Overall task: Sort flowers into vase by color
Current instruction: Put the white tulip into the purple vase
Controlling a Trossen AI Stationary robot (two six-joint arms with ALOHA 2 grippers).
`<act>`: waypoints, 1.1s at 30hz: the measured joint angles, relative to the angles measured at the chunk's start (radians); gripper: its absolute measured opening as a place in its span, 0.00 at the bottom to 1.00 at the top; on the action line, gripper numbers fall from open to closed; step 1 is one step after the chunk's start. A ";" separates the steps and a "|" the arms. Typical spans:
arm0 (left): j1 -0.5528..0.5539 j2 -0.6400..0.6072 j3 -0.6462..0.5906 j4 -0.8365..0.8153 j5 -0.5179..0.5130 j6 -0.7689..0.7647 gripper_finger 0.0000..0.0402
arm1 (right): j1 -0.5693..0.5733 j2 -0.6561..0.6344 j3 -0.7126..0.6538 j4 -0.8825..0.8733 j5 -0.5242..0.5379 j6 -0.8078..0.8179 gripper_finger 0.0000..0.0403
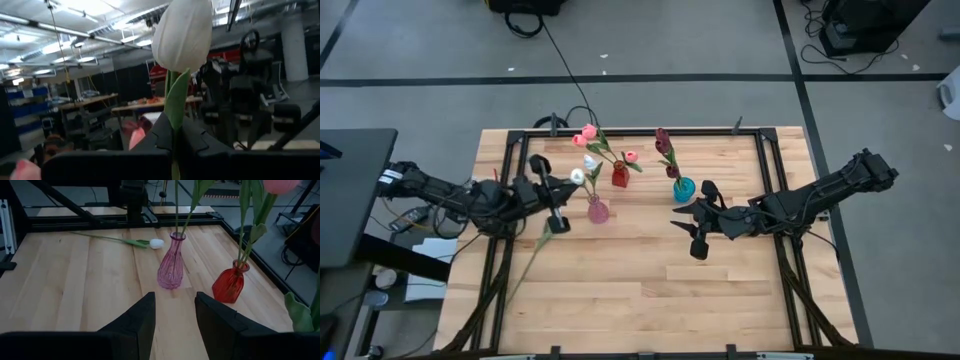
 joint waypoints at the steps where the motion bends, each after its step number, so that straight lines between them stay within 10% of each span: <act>1: 0.003 0.002 -0.003 -0.009 0.000 -0.014 0.02 | 0.000 0.000 0.000 0.000 0.000 0.000 0.37; 20: 0.188 -0.002 -0.300 0.174 0.063 -0.430 0.05 | 0.000 0.000 0.000 0.009 -0.017 0.003 0.37; 28: 0.184 -0.008 -0.304 0.020 0.098 -0.466 0.32 | 0.000 0.000 0.000 0.009 -0.018 0.001 0.37; 33: 0.183 -0.060 -0.217 -0.351 0.157 -0.497 0.46 | 0.000 0.000 0.000 0.007 -0.018 0.004 0.37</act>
